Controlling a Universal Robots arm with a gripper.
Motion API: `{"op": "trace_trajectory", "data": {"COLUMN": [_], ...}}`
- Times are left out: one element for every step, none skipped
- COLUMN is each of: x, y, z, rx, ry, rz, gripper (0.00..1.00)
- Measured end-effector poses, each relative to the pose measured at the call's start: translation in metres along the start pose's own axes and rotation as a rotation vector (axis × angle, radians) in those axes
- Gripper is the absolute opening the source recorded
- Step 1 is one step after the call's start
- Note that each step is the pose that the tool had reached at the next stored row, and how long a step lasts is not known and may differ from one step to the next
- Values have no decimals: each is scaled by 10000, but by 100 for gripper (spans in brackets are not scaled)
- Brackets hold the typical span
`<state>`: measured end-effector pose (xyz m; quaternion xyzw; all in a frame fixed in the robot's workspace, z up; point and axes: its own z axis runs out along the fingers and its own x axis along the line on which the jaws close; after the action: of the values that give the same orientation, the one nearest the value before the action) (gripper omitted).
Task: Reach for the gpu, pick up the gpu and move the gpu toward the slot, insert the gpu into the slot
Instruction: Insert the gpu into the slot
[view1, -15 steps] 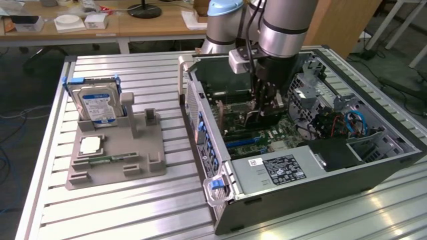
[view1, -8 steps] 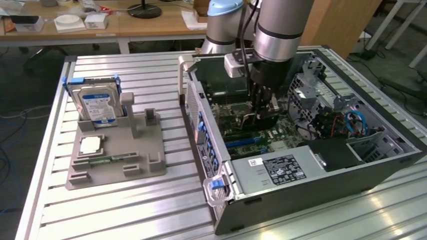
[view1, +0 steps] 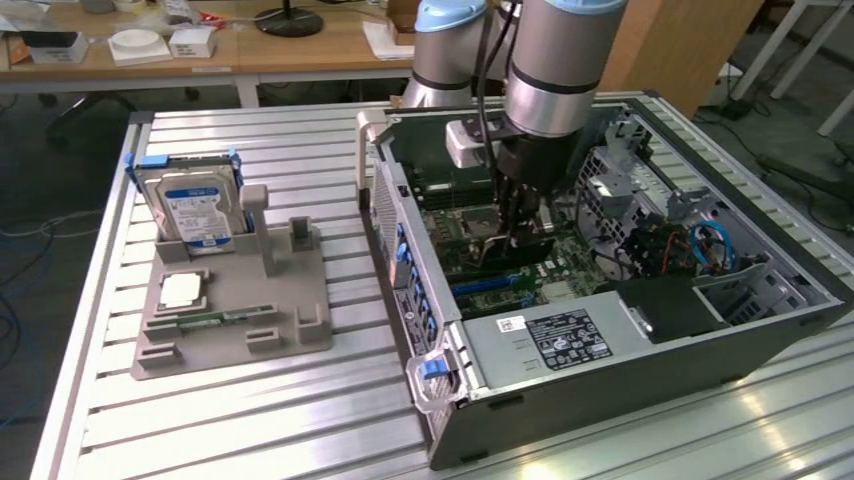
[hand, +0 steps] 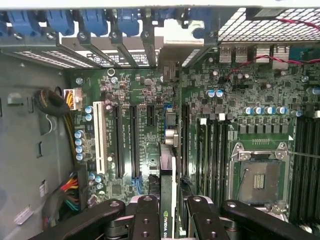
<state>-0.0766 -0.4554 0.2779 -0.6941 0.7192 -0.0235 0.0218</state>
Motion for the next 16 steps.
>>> {"op": "trace_trajectory", "data": {"x": [1,2,3,3,3,4,4,4,4,4,5,5,5,5,5,5], "y": [14,29,42,52,58,62,66,69,73,80,90,98,102,104,107,109], "z": [4,9,14,22,30,36,42,49,59,67,71,73,73,75,80,90], "rx": [1,1,2,3,2,1,1,4,12,29,53,61,61,59,59,60], "ry": [0,0,1,0,-1,-1,0,-1,-1,-3,-2,-3,-3,-2,-3,-3], "rz": [-1,0,-1,-1,-1,0,0,0,0,-3,-6,-8,-8,-9,-8,-6], "gripper": [26,26,26,26,26,26,26,26,26,26,26,26,26,26,26,26]}}
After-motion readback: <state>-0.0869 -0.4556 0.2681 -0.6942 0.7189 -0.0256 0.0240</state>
